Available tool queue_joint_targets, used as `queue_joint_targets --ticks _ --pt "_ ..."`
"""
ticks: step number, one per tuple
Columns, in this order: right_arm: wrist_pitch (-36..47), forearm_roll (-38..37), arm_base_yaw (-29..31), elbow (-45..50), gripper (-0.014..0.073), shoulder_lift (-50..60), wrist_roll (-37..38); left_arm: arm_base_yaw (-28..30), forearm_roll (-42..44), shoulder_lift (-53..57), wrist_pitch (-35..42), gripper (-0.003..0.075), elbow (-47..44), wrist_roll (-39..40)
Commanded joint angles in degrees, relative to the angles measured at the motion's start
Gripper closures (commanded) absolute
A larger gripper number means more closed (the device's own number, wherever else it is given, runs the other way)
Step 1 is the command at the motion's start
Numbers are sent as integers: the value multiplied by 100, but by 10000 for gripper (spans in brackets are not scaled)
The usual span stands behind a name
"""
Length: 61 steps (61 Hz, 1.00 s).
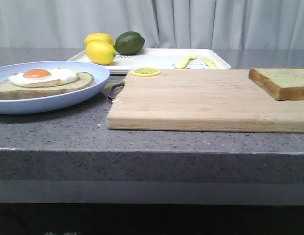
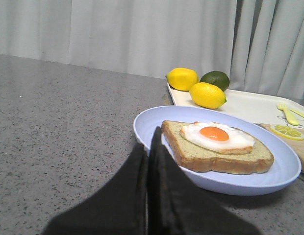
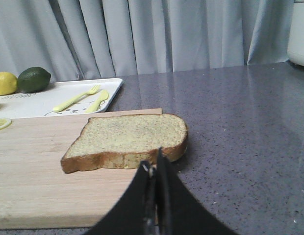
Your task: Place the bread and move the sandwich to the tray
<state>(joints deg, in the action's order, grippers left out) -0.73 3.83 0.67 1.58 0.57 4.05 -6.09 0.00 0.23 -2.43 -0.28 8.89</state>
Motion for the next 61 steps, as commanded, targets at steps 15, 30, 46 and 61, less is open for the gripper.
queue_joint_targets --ticks 15,30,46,61 --pt "450 -73 12 -16 663 104 -1 -40 -33 127 484 741 -4 37" --pt "456 -73 12 -16 663 104 -1 -40 -33 127 484 741 -4 37" --pt "452 -73 12 -16 663 104 -1 -40 -33 127 602 741 -4 37" --pt "209 -55 12 -393 663 104 -1 -40 -33 127 667 741 381 37"
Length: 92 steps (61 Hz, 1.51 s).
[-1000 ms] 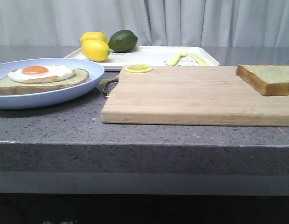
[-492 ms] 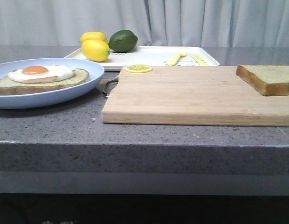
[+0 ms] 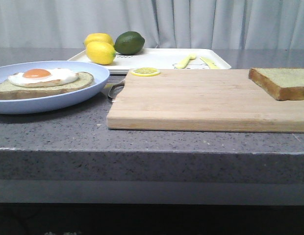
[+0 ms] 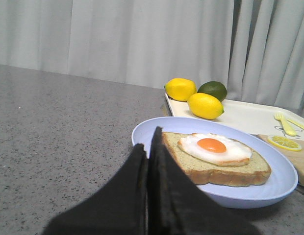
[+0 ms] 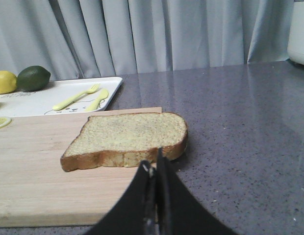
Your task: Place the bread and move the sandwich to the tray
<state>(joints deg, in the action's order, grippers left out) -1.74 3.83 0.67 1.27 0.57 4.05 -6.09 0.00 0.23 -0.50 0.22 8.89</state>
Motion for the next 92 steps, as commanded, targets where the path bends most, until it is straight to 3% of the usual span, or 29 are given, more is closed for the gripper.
queue_joint_targets --ticks 1,9,20,37,51,78,85,92 --pt "259 -55 12 -426 663 104 -1 -40 -33 127 440 741 391 37" --pt "-458 -62 12 -1175 663 104 -1 -40 -33 48 50 741 1123 37" --pt "-1223 -65 12 -2354 663 -92 -1 -40 -33 -462 -1103 741 2446 37" --pt "-3183 -65 12 -4247 663 -1631 -1 -40 -33 -1822 -2899 741 4295 26" --pt "-3922 -65 12 -4531 663 -2683 -1 -40 -82 -2478 -3159 741 4376 26" --pt "-4036 -80 12 -4531 657 -3726 -6 -40 125 -3188 -3111 737 4334 2" --pt "-4041 -80 12 -4531 542 -3886 -6 -40 394 -3212 -3034 659 4334 2" --pt "-4035 -80 12 -4531 290 -3996 -6 -40 509 -3212 -3027 465 4334 2"
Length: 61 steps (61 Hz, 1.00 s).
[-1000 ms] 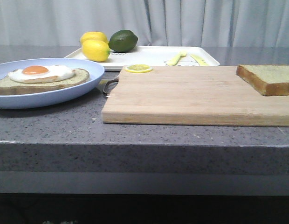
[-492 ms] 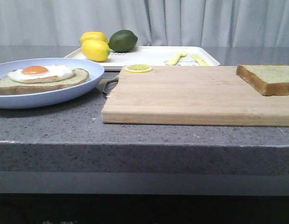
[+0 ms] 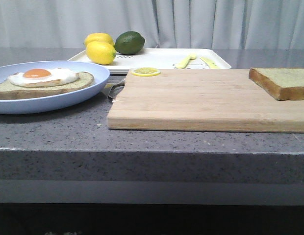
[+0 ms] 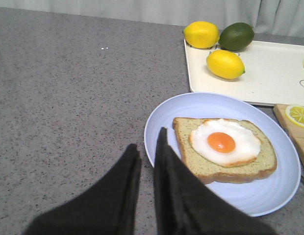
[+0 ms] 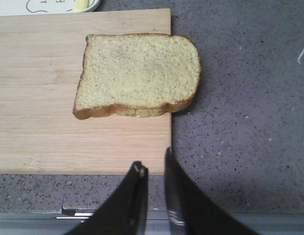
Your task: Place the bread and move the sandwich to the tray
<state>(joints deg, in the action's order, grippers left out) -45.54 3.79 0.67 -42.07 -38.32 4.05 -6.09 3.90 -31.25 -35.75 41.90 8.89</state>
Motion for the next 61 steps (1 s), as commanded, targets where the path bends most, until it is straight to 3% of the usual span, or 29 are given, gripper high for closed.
queue_joint_targets --ticks 1,6,12,30,61 --pt "350 -76 12 -196 257 -121 -6 -40 118 -64 503 437 166 2" --pt "382 -76 12 -196 99 -122 -6 -40 118 -64 526 300 166 -6" --pt "522 -69 12 -196 3 -122 -6 -40 107 -64 570 233 166 -6" --pt "492 180 12 -335 4 -259 -6 -40 107 -64 622 248 166 -6" --pt "-1848 180 12 -2436 4 -2509 -6 -69 -25 -64 634 248 166 -23"
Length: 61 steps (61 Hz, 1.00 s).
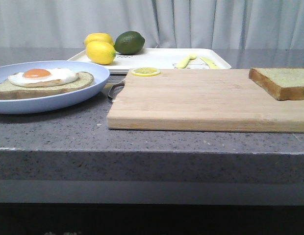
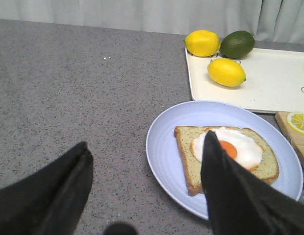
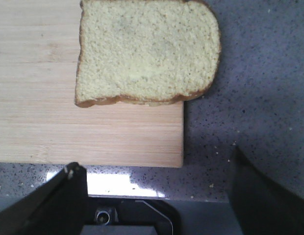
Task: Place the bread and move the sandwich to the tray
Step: 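Lower the right gripper and close it on the bread slice's edge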
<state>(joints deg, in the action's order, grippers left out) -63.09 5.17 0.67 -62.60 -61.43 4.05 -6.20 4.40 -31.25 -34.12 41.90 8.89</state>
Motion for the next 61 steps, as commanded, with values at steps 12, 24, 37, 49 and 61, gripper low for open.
queue_joint_targets --ticks 12,24,37,49,61 --pt "-482 58 95 -1012 4 -981 -6 -573 -101 -64 483 248 166 -116" --pt "-916 596 1083 -1366 4 -1540 -451 -1108 134 -64 473 248 166 -176" --pt "-1123 2367 2844 -1348 4 -1938 -1721 -1150 170 -64 473 248 166 -176" --pt "-1269 3374 3465 -1348 4 -2479 -2357 -1150 170 -64 451 248 166 -176" --pt "-1364 3697 3186 -1348 4 -2890 -2974 -1150 170 -64 451 248 166 -176"
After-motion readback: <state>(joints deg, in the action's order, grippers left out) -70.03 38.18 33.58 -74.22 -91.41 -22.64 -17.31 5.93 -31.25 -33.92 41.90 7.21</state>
